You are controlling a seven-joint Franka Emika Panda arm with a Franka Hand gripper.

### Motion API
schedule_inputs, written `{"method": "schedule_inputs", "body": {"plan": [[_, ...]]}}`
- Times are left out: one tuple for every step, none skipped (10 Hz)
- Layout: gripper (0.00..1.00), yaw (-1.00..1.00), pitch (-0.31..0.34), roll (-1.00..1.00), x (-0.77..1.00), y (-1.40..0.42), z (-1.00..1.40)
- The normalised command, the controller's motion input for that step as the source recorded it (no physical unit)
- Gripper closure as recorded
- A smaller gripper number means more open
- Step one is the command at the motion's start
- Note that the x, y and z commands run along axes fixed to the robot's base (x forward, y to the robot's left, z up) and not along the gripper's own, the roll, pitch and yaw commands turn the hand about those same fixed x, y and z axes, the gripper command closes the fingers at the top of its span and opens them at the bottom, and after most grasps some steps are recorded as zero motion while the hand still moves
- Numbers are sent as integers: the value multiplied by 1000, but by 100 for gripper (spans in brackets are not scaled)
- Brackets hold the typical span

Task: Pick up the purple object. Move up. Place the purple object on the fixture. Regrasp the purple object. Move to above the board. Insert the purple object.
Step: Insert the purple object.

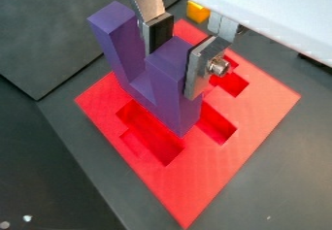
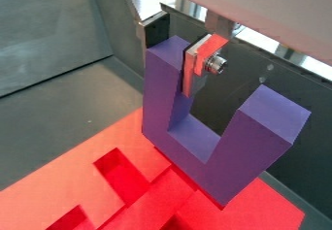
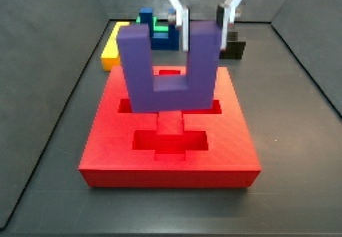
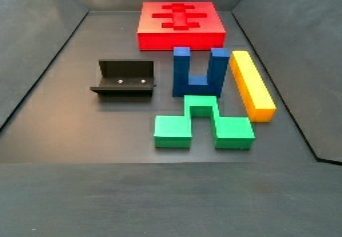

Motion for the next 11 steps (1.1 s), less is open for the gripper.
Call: {"method": "schedule_inputs", "body": {"plan": [[100,-174,-36,0,0,-234,-217],[100,-69,-59,-83,0,-203,-214],[100,-31,-51,-47,23,-234,-169],[100,-26,-41,0,97,-240,-220],[100,0,-27,90,163,-214,-337],[100,0,-20,189,203,-189,-394],[100,11,0,366,197,-143,-340],[100,26,9,474,174,-117,-200],[100,43,27,487,131,-94,-146],[100,49,23,263,66,-17,-137],[100,37,0,123,0,-9,-106]]}}
